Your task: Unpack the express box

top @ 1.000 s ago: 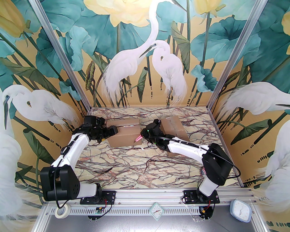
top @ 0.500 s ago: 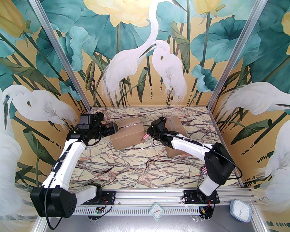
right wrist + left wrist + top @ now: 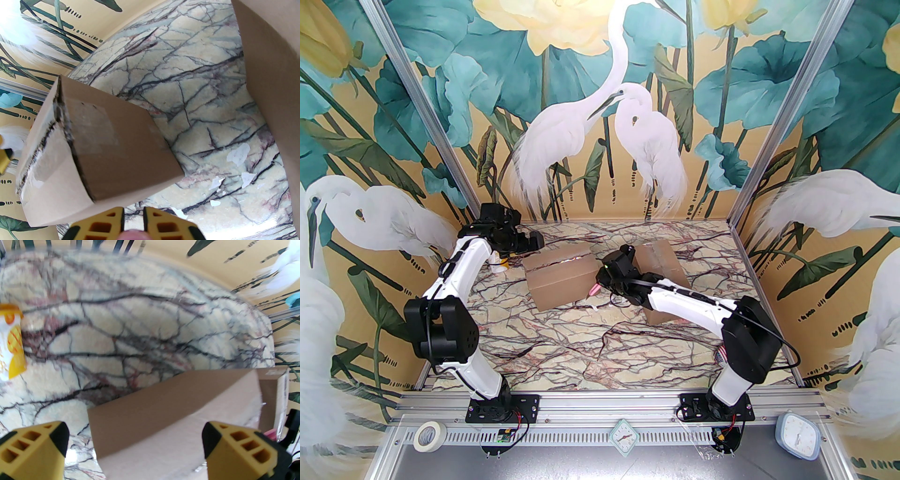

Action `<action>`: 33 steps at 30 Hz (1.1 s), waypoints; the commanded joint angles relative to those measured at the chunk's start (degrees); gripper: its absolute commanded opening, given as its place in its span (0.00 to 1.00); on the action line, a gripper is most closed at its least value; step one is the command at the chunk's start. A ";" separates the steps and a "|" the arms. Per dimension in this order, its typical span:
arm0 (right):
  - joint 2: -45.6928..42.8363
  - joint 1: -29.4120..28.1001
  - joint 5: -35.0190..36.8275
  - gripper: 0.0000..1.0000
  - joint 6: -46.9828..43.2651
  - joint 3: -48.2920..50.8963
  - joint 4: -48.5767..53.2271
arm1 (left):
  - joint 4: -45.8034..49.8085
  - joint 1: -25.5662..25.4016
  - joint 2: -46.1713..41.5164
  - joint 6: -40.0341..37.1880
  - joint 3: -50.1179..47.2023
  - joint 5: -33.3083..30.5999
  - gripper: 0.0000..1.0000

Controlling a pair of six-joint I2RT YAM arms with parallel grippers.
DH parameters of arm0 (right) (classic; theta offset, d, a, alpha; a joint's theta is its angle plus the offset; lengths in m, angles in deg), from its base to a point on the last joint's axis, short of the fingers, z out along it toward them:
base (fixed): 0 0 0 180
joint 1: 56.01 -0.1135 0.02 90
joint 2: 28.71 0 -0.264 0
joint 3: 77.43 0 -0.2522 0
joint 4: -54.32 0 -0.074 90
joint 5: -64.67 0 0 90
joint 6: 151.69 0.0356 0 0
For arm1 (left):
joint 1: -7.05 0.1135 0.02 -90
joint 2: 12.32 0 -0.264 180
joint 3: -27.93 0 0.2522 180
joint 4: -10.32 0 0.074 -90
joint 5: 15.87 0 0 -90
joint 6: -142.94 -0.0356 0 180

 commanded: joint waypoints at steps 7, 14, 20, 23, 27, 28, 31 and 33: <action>6.97 3.24 -0.10 0.00 -6.11 -9.94 3.35 | -1.14 0.05 -4.26 -1.70 -6.88 5.85 0.99; 11.67 5.79 -0.32 0.00 -13.01 -17.83 8.48 | -3.28 0.06 -12.87 1.36 -16.17 10.86 1.00; 17.98 5.74 -0.35 0.00 -19.77 -28.97 14.49 | -2.58 -1.33 -20.41 3.14 -22.78 12.95 0.99; 21.70 5.34 -0.25 0.00 -23.89 -36.02 19.02 | -1.97 -2.72 -23.53 3.99 -25.76 14.03 0.99; 26.63 3.83 1.65 0.00 -29.92 -46.44 25.73 | -2.12 -4.56 -27.52 5.76 -29.49 14.73 0.99; 27.79 3.37 2.45 0.00 -31.24 -48.60 27.28 | -2.28 -4.76 -28.17 6.18 -30.00 15.02 0.99; 30.66 2.03 3.57 0.00 -34.12 -54.62 30.02 | -3.34 -5.29 -29.92 8.31 -31.44 16.22 0.99; 32.20 1.08 4.36 0.00 -35.75 -57.33 30.61 | -4.64 -6.22 -30.85 10.34 -32.43 17.28 0.99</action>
